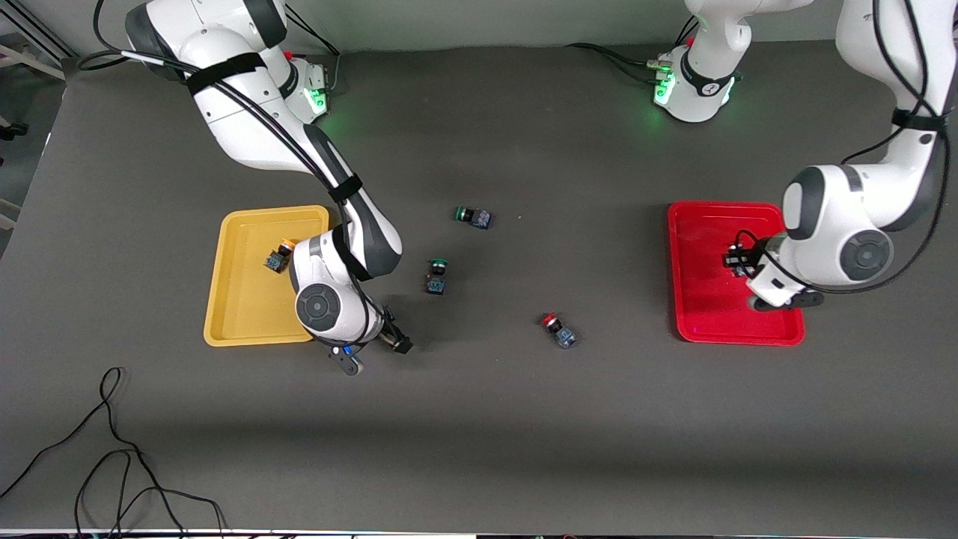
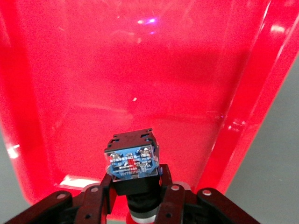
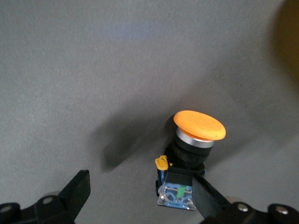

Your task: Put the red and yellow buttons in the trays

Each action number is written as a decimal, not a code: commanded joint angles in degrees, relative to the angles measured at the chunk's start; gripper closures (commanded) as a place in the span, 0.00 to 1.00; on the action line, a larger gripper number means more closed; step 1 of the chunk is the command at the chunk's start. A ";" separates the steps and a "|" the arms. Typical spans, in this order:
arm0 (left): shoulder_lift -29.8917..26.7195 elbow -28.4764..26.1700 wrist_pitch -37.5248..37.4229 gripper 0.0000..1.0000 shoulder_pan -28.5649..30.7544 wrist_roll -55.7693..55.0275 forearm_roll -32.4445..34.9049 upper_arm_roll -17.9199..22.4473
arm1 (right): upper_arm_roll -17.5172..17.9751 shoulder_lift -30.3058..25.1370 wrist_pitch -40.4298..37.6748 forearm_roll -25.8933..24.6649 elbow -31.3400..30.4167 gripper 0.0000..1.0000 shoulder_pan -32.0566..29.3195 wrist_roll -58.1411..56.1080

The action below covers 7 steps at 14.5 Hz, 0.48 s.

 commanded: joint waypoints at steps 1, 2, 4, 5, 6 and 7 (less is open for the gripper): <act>-2.24 -7.12 7.05 1.00 -0.06 -0.45 0.86 -0.62 | -0.41 -0.95 -0.65 -1.43 -0.58 0.00 -0.06 1.39; -2.06 -7.22 6.89 0.88 -0.05 -0.45 0.86 -0.62 | -0.41 -1.39 -1.08 -1.43 -0.23 0.00 -0.23 1.30; -2.85 -6.09 3.92 0.00 -0.23 -1.07 0.77 -0.88 | -0.41 -2.79 -5.18 -1.34 1.43 0.00 -0.32 1.13; -3.11 -3.30 0.33 0.00 -0.67 -1.50 0.69 -1.06 | -0.58 -3.15 -8.44 -1.43 2.57 0.00 -0.49 0.95; -3.03 1.00 -5.45 0.00 -1.11 -1.60 0.34 -1.24 | -0.85 -3.76 -10.30 -1.52 2.50 0.00 -0.84 0.60; -2.25 6.52 -10.99 0.00 -2.15 -2.03 -0.01 -1.32 | -0.94 -3.94 -10.66 -1.61 1.97 0.00 -0.85 0.51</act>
